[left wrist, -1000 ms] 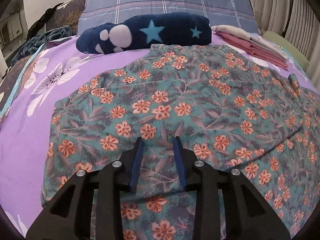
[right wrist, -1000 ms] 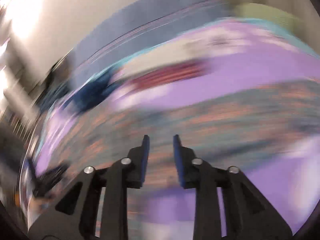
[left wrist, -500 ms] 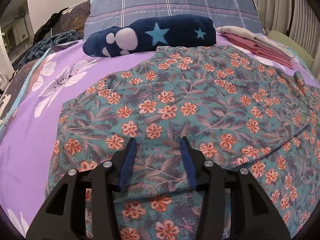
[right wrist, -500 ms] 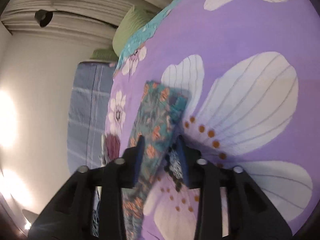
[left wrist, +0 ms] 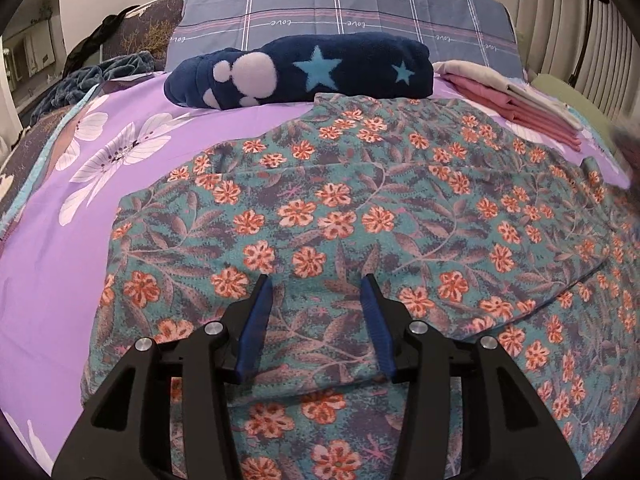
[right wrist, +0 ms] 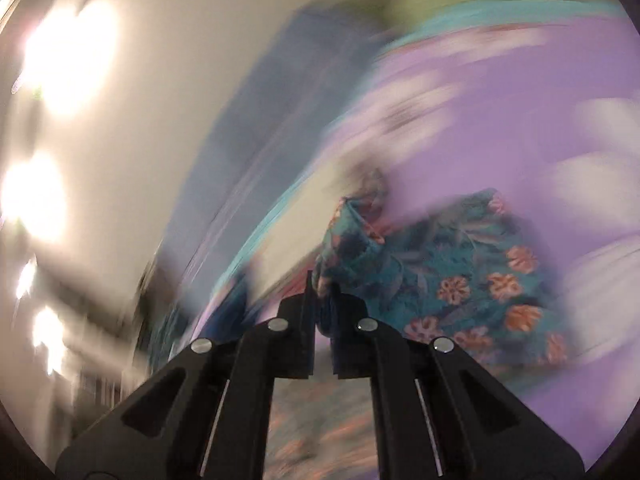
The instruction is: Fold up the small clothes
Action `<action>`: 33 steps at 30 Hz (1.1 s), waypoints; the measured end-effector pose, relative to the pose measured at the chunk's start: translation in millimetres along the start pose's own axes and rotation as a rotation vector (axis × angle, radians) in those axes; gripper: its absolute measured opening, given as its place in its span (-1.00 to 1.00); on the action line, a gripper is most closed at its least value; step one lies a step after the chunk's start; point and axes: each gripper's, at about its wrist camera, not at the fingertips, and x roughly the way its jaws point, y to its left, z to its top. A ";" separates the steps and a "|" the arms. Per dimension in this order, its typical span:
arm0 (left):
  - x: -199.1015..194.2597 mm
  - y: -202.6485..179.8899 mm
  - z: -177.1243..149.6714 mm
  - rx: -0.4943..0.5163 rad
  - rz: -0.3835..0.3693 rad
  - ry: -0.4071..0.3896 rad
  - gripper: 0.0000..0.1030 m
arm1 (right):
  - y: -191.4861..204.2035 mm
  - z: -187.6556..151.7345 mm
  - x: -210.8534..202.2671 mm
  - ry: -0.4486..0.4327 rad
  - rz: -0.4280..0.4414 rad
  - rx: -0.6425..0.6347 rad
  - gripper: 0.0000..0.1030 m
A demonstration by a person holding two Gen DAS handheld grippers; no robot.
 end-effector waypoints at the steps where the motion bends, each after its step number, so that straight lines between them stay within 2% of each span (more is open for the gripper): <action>1: -0.1 1.7 0.3 -0.008 -0.011 -0.001 -0.04 | 28.2 -19.7 23.0 0.064 0.042 -0.074 -0.90; 3: -0.7 5.8 0.3 -0.027 -0.057 -0.005 0.09 | 69.2 -59.1 63.5 0.181 0.085 -0.201 -0.90; 5: -0.7 10.0 -0.4 -0.043 -0.106 -0.007 0.20 | 90.2 -96.4 92.0 0.274 0.077 -0.299 -0.90; 7: -0.6 11.0 -0.6 -0.051 -0.118 -0.009 0.20 | 94.6 -129.3 115.9 0.353 0.038 -0.349 -0.89; 10: -0.4 9.0 -0.4 -0.048 -0.117 -0.009 0.21 | 79.7 -154.2 135.0 0.435 -0.017 -0.343 -0.88; 14: -3.4 10.7 -0.2 -0.072 -0.146 -0.015 0.20 | 72.6 -173.4 131.4 0.447 -0.030 -0.354 -0.85; 15: -6.2 13.1 -0.2 -0.102 -0.193 -0.018 0.17 | 73.7 -175.4 129.2 0.436 -0.026 -0.373 -0.84; 16: -9.3 15.8 0.6 -0.148 -0.301 -0.015 0.06 | 74.5 -181.0 125.6 0.432 -0.025 -0.388 -0.84; 19: -11.7 9.8 7.2 -0.219 -0.520 0.008 0.03 | 78.6 -190.9 122.1 0.423 -0.015 -0.442 -0.73; 21: -12.2 -2.1 12.7 -0.184 -0.549 0.017 0.05 | 78.2 -192.5 122.6 0.420 -0.003 -0.471 -0.63; 23: -8.7 -18.4 20.3 -0.140 -0.575 0.045 0.24 | 78.8 -194.9 123.4 0.418 0.001 -0.487 -0.62; 26: 1.2 -35.4 31.3 -0.132 -0.621 0.085 0.36 | 76.5 -192.8 122.7 0.422 0.015 -0.467 -0.61; 30: 27.1 -51.5 38.2 -0.146 -0.587 0.169 0.36 | 73.3 -191.6 121.9 0.425 0.024 -0.450 -0.61; 31: 31.5 -54.9 38.7 -0.144 -0.567 0.174 0.22 | 73.3 -191.9 121.8 0.425 0.023 -0.453 -0.61; 32: 32.5 -57.5 40.1 -0.132 -0.546 0.167 -0.32 | 73.8 -191.8 121.1 0.425 0.023 -0.454 -0.60; 33: 34.5 -60.4 42.4 -0.117 -0.532 0.170 -0.64 | 74.4 -191.0 119.4 0.425 0.024 -0.456 -0.59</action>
